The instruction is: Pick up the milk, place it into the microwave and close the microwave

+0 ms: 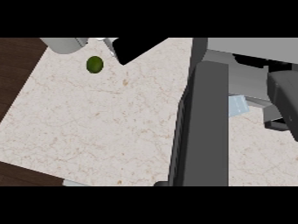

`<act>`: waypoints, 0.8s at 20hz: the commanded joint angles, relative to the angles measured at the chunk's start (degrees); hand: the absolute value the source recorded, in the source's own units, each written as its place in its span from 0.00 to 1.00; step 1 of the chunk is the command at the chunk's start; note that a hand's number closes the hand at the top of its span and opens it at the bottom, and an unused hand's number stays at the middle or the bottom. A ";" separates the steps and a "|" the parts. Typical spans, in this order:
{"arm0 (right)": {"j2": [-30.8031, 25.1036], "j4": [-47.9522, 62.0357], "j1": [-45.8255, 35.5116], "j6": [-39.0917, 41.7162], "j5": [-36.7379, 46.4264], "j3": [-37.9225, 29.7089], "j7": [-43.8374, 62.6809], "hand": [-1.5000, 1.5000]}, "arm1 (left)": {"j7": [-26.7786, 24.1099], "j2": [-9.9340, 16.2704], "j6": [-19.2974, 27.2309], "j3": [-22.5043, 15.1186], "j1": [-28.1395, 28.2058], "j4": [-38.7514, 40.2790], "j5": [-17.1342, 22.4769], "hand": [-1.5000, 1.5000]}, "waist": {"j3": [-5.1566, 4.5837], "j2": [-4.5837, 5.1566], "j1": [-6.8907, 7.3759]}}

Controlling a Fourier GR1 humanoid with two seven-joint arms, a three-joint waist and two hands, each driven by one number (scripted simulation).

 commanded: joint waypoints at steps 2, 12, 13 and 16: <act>2.43 2.01 -2.46 2.45 3.09 3.13 3.61 0.00 | -0.17 0.89 -0.40 -0.11 -1.70 1.70 -1.03 0.00 | -0.38 -0.21 0.49; 9.25 2.18 -7.69 -6.48 3.86 3.66 9.72 0.00 | -0.37 -0.47 -1.61 -2.22 -2.14 3.21 -3.07 0.00 | -0.52 -0.96 -0.15; 9.39 2.13 -8.15 -6.26 3.92 3.70 10.02 0.00 | 0.17 -0.17 -1.40 -2.26 -1.90 3.87 -2.08 0.00 | -0.50 -0.93 0.10; 11.55 0.86 -7.61 -7.06 3.73 3.37 7.17 0.00 | 0.08 0.46 -1.91 -1.68 -1.82 4.07 -2.79 0.00 | -0.41 -1.30 -0.62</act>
